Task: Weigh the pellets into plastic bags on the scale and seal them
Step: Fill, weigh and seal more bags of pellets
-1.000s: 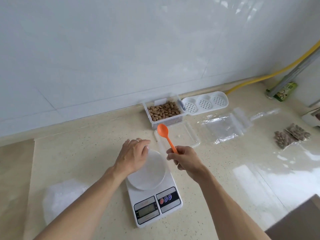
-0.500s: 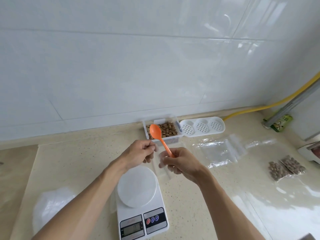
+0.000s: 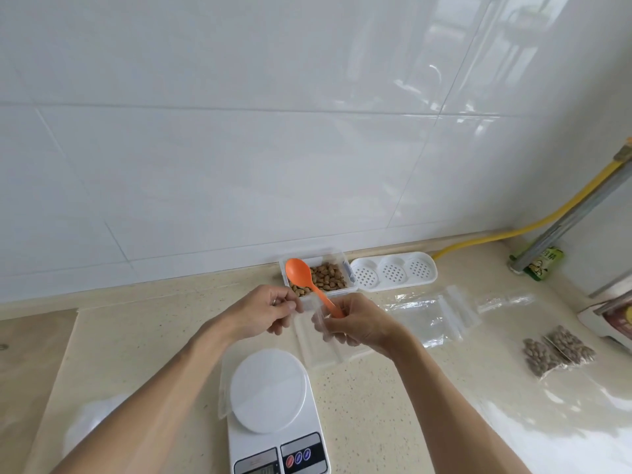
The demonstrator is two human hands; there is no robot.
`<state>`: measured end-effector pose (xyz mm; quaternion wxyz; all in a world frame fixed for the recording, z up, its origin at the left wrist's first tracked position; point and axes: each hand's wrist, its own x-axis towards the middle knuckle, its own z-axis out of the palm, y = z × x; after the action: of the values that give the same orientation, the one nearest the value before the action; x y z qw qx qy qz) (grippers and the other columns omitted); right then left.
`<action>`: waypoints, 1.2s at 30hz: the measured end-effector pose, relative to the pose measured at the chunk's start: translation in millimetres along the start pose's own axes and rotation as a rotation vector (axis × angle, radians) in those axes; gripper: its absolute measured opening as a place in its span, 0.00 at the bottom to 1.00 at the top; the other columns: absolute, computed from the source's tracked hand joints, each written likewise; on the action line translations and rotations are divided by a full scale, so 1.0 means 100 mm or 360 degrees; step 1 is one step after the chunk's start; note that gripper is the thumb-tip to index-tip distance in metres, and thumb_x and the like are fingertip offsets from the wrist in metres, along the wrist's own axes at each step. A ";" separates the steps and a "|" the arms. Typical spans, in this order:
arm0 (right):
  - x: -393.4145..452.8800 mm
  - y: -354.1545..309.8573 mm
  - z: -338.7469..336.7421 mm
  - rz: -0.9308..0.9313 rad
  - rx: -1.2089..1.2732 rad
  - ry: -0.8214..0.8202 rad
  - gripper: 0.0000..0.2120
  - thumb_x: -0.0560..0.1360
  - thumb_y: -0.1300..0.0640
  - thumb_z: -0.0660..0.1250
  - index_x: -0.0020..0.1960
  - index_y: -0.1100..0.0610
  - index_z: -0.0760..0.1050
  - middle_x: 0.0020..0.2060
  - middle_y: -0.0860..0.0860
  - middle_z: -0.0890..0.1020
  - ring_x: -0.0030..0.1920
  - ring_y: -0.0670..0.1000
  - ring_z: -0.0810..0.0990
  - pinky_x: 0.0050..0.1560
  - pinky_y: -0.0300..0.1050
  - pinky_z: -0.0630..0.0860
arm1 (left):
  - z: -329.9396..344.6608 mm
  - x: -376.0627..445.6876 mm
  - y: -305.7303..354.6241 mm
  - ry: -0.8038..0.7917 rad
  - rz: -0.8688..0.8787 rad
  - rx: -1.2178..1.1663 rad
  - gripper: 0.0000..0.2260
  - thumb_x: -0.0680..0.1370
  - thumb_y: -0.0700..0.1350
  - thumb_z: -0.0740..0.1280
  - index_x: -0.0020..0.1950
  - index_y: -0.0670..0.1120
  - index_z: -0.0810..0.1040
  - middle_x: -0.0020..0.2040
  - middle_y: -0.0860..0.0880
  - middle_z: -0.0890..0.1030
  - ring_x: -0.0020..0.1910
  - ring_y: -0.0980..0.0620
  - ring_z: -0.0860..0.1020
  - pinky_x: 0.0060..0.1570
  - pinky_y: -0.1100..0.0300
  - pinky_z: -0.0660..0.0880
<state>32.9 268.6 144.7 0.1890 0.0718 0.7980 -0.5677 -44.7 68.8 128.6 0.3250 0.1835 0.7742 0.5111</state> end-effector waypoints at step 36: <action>0.31 0.24 0.17 0.0232 0.0469 0.0670 0.13 0.80 0.53 0.63 0.47 0.60 0.82 0.40 0.57 0.83 0.32 0.49 0.74 0.29 0.42 0.67 | 0.23 0.13 -0.27 0.0526 0.0482 0.0925 0.37 0.62 0.63 0.74 0.66 0.53 0.65 0.49 0.57 0.73 0.51 0.56 0.74 0.58 0.56 0.69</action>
<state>15.9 258.3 107.4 0.0466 0.2723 0.7212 -0.6353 -37.2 81.4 94.1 0.0505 0.2956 0.8932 0.3349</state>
